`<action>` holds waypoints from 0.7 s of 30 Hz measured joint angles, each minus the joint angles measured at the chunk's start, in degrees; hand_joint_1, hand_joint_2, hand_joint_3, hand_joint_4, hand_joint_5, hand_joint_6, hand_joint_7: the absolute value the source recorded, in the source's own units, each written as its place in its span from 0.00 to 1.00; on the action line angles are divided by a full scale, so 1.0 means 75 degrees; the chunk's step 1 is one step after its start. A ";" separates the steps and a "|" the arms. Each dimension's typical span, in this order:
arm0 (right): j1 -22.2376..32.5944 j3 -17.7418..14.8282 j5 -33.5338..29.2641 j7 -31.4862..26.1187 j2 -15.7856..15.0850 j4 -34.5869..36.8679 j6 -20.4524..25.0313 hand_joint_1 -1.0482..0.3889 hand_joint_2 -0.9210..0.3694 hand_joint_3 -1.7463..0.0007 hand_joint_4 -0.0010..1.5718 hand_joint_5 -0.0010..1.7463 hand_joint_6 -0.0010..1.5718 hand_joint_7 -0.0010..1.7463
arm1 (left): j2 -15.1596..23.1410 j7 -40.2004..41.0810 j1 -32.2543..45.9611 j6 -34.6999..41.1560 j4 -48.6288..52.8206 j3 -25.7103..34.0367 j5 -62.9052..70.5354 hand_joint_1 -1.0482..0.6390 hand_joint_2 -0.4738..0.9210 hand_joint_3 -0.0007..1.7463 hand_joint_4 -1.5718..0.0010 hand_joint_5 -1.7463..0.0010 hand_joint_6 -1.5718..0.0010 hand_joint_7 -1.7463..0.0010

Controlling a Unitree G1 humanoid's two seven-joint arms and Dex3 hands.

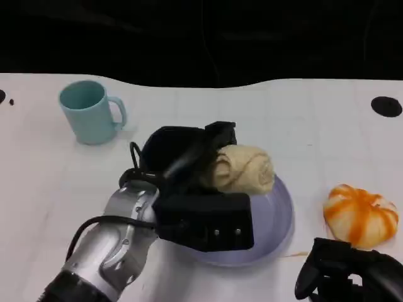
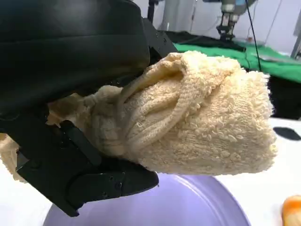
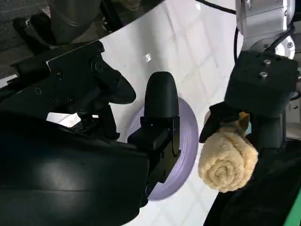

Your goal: Grasp the towel on the left side of the plate with the left hand and place it into the plate.

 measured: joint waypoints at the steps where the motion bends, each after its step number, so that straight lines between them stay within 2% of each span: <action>1: 0.0002 0.0001 0.0005 -0.0001 0.0001 -0.0013 0.0013 0.70 0.21 0.39 0.44 1.00 0.38 0.86 | -0.0052 -0.0022 -0.0031 -0.0001 0.0082 -0.0028 -0.0012 0.50 0.73 0.44 0.45 0.00 0.54 0.28; 3: 0.0003 0.0002 0.0013 -0.0001 0.0001 -0.0025 0.0014 0.70 0.21 0.39 0.44 1.00 0.38 0.86 | -0.0138 -0.0190 -0.0096 0.0001 0.0208 -0.0070 -0.0082 0.49 0.83 0.30 0.52 0.02 0.46 0.58; 4: 0.0001 0.0002 0.0013 0.0000 0.0001 -0.0027 0.0014 0.70 0.21 0.39 0.44 1.00 0.38 0.86 | -0.0165 -0.0342 -0.0122 0.0006 0.0243 -0.0080 -0.0125 0.47 0.91 0.19 0.57 0.12 0.47 0.75; 5: 0.0002 0.0002 0.0013 0.0000 0.0001 -0.0029 0.0014 0.70 0.21 0.39 0.44 1.00 0.38 0.86 | -0.0179 -0.0482 -0.0131 0.0021 0.0248 -0.0088 -0.0189 0.45 0.95 0.13 0.59 0.19 0.48 0.84; 7: 0.0002 0.0002 0.0014 0.0002 0.0001 -0.0030 0.0014 0.70 0.22 0.39 0.44 1.00 0.39 0.86 | -0.0189 -0.0791 -0.0142 0.0082 0.0238 -0.0109 -0.0283 0.40 0.99 0.06 0.63 0.33 0.55 0.96; 8: 0.0002 0.0002 0.0014 0.0003 0.0000 -0.0030 0.0013 0.70 0.22 0.39 0.45 1.00 0.39 0.86 | -0.0173 -0.0933 -0.0145 0.0114 0.0227 -0.0133 -0.0278 0.39 1.00 0.05 0.64 0.36 0.56 0.97; 10: 0.0002 0.0006 0.0011 0.0005 0.0000 -0.0030 0.0009 0.70 0.22 0.39 0.45 1.00 0.39 0.86 | -0.0105 -0.1164 -0.0147 0.0167 0.0177 -0.0212 -0.0215 0.29 1.00 0.05 0.69 0.69 0.70 0.99; 12: 0.0004 0.0008 0.0010 0.0010 -0.0001 -0.0030 0.0001 0.69 0.23 0.38 0.45 1.00 0.39 0.87 | 0.0022 -0.1500 -0.0183 0.0265 0.0058 -0.0386 -0.0005 0.23 1.00 0.05 0.74 0.81 0.77 1.00; 14: 0.0014 0.0006 0.0010 0.0015 -0.0001 -0.0030 -0.0015 0.70 0.23 0.38 0.45 1.00 0.40 0.87 | 0.0147 -0.1822 -0.0202 0.0325 -0.0039 -0.0509 0.0104 0.16 1.00 0.07 0.81 0.88 0.85 1.00; 16: 0.0037 -0.0002 0.0013 0.0019 -0.0001 -0.0030 -0.0027 0.70 0.23 0.37 0.45 1.00 0.39 0.86 | 0.0251 -0.2076 -0.0239 0.0367 -0.0095 -0.0645 0.0262 0.11 1.00 0.08 0.84 0.90 0.89 1.00; 21: 0.0063 -0.0013 0.0014 0.0025 -0.0001 -0.0029 -0.0091 0.71 0.23 0.37 0.45 1.00 0.39 0.86 | 0.0461 -0.2404 -0.0246 0.0380 -0.0429 -0.0694 0.0353 0.05 1.00 0.12 0.87 0.92 0.93 1.00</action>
